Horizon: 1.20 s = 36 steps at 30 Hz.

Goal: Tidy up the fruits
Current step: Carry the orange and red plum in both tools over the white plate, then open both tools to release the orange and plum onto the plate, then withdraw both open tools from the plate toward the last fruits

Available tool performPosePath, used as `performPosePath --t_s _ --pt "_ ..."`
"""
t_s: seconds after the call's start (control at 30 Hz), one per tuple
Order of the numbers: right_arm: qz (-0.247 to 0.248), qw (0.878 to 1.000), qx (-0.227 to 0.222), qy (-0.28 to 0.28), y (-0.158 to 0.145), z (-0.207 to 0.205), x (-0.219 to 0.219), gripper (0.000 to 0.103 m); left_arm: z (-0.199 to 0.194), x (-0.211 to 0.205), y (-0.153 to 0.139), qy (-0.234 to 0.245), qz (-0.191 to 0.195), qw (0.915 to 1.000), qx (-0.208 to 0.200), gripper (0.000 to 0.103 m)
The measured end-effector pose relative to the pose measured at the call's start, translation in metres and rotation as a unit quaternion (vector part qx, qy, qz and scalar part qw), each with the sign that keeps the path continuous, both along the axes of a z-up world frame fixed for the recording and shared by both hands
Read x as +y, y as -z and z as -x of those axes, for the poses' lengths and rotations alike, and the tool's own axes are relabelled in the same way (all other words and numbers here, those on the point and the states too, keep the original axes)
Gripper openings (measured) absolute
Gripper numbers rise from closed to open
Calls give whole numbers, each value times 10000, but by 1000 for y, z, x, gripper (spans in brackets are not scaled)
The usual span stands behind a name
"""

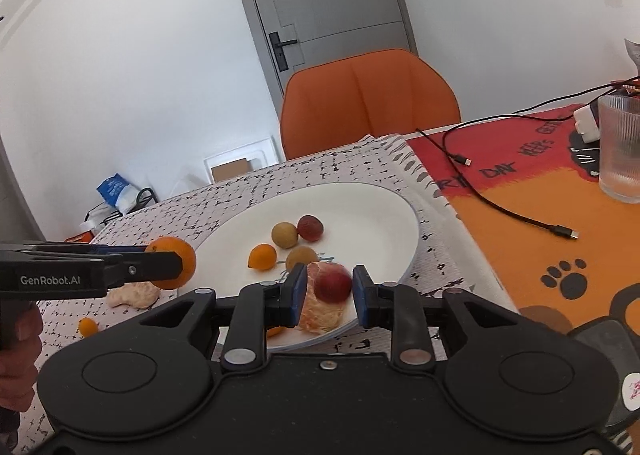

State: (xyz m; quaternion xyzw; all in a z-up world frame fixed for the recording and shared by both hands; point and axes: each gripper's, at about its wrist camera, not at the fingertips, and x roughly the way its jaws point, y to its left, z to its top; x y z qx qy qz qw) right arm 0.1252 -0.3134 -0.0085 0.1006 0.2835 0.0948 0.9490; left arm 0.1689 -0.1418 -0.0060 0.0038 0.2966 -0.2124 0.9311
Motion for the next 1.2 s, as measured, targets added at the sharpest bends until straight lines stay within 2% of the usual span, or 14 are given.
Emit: performPosePath --t_s 0.13,0.3,0.43,0.67,0.83,0.97,1.03,1.1,1.2 --pt "-46 10000 12 11 -1 2 -4 30 -2 -8 1 8 -26 10000 36 39" --pt "-82 10000 36 9 -1 3 -4 37 -1 -5 -4 -54 31 9999 78 44" --pt "-88 10000 25 -32 -2 5 0 41 4 3 -6 -148 9 9999 39 56" --pt "-40 9999 -29 -123 -7 7 10 58 12 20 -11 -337 13 9994 -49 75" --pt "4 9998 -74 -198 -12 9 18 68 19 32 -17 -504 7 9986 -161 83" --pt "19 9996 -108 -260 -16 9 24 78 24 43 -19 -620 34 9979 -188 84" --pt "16 9995 -105 -306 -17 9 29 86 26 50 -19 -688 56 9974 -182 85" --pt "44 9994 -107 -334 -18 10 34 101 29 57 -20 -771 80 9968 -204 86" --pt "107 9991 -138 -377 -20 10 43 103 35 66 -20 -944 62 9950 -313 94"
